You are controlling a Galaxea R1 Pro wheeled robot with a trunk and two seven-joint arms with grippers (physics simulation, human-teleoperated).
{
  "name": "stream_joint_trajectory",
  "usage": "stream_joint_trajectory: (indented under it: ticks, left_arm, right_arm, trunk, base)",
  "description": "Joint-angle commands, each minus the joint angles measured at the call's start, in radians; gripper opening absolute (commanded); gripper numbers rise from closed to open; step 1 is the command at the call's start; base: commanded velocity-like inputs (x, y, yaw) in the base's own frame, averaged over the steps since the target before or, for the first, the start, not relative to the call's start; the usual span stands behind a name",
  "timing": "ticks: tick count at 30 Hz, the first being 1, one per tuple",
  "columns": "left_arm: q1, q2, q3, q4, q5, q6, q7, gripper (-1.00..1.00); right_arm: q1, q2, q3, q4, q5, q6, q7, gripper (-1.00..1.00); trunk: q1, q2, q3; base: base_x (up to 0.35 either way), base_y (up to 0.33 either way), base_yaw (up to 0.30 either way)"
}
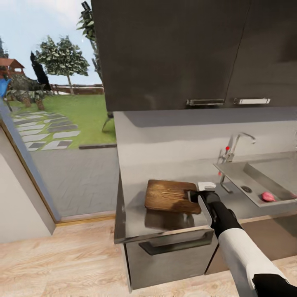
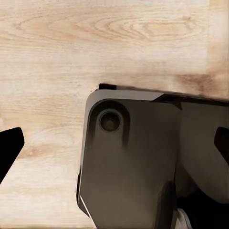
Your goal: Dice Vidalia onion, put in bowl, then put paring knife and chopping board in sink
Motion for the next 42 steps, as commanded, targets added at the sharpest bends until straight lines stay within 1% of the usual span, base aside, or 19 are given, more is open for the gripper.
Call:
stream_joint_trajectory:
  ticks: [1,4,7,9,10,13,23,30,34,35,37,38,42]
  left_arm:
    - [0.0,0.0,0.0,-0.002,0.01,-0.001,0.001,1.0]
    - [0.0,0.0,0.0,-0.002,0.01,-0.001,0.003,1.0]
    - [0.0,0.0,0.0,-0.002,0.01,-0.001,0.003,1.0]
    - [0.0,0.0,0.0,-0.002,0.01,-0.001,0.004,1.0]
    - [0.0,0.0,0.0,-0.002,0.01,-0.001,0.004,1.0]
    - [0.0,0.0,0.0,-0.002,0.01,-0.001,0.004,1.0]
    - [0.0,0.0,0.0,-0.002,0.01,-0.001,0.004,1.0]
    - [0.0,0.0,0.0,-0.002,0.01,-0.001,0.004,1.0]
    - [0.0,0.0,0.0,-0.002,0.01,-0.001,0.004,1.0]
    - [0.0,0.0,0.0,-0.002,0.01,-0.001,0.004,1.0]
    - [0.0,0.0,0.0,-0.002,0.01,-0.001,0.004,1.0]
    - [0.0,0.0,0.0,-0.002,0.01,-0.001,0.004,1.0]
    - [0.0,0.0,0.0,-0.002,0.01,-0.001,0.004,1.0]
  right_arm:
    - [-0.001,-0.002,0.001,-0.001,-0.002,0.005,0.005,-1.0]
    - [-0.001,-0.005,0.009,-0.007,0.0,0.006,0.025,-1.0]
    - [-0.001,-0.007,0.062,-0.017,0.006,0.006,0.038,-1.0]
    - [-0.001,-0.007,0.106,-0.023,0.01,0.007,0.047,-1.0]
    - [-0.001,-0.007,0.119,-0.025,0.01,0.008,0.051,-1.0]
    - [-0.001,-0.007,0.134,-0.026,0.011,0.011,0.055,-1.0]
    - [-0.001,-0.008,0.14,-0.029,0.011,0.013,0.058,-1.0]
    - [-0.001,-0.007,0.14,-0.03,0.01,0.025,0.067,-1.0]
    - [-0.001,-0.008,0.14,-0.031,0.012,0.026,0.139,-1.0]
    - [-0.001,-0.025,0.139,-0.032,0.012,0.027,0.22,-1.0]
    - [-0.001,-0.033,0.139,-0.038,0.012,0.03,0.24,-1.0]
    - [-0.001,-0.038,0.138,-0.048,0.011,0.042,0.261,-1.0]
    - [-0.001,-0.04,0.139,-0.056,0.011,0.062,0.289,-1.0]
  trunk:
    - [0.0,-0.002,-0.002]
    - [0.0,-0.002,-0.002]
    - [0.0,-0.002,-0.002]
    - [0.0,-0.002,-0.002]
    - [0.0,-0.002,-0.002]
    - [0.0,-0.002,-0.002]
    - [0.0,-0.002,-0.002]
    - [0.0,-0.002,-0.002]
    - [0.0,-0.002,-0.002]
    - [0.0,-0.002,-0.002]
    - [0.0,-0.002,-0.002]
    - [0.0,-0.002,-0.002]
    - [0.0,-0.002,-0.002]
  base:
    - [-0.287,-0.189,0.0]
    - [-0.244,-0.233,0.0]
    - [-0.174,-0.282,0.0]
    - [-0.133,-0.301,0.0]
    - [-0.116,-0.307,0.0]
    - [-0.106,-0.309,0.0]
    - [-0.072,-0.313,0.0]
    - [0.083,-0.319,0.0]
    - [0.127,-0.313,0.0]
    - [0.195,-0.212,0.0]
    - [0.207,-0.2,0.0]
    - [0.223,-0.175,0.0]
    - [0.232,-0.16,0.0]
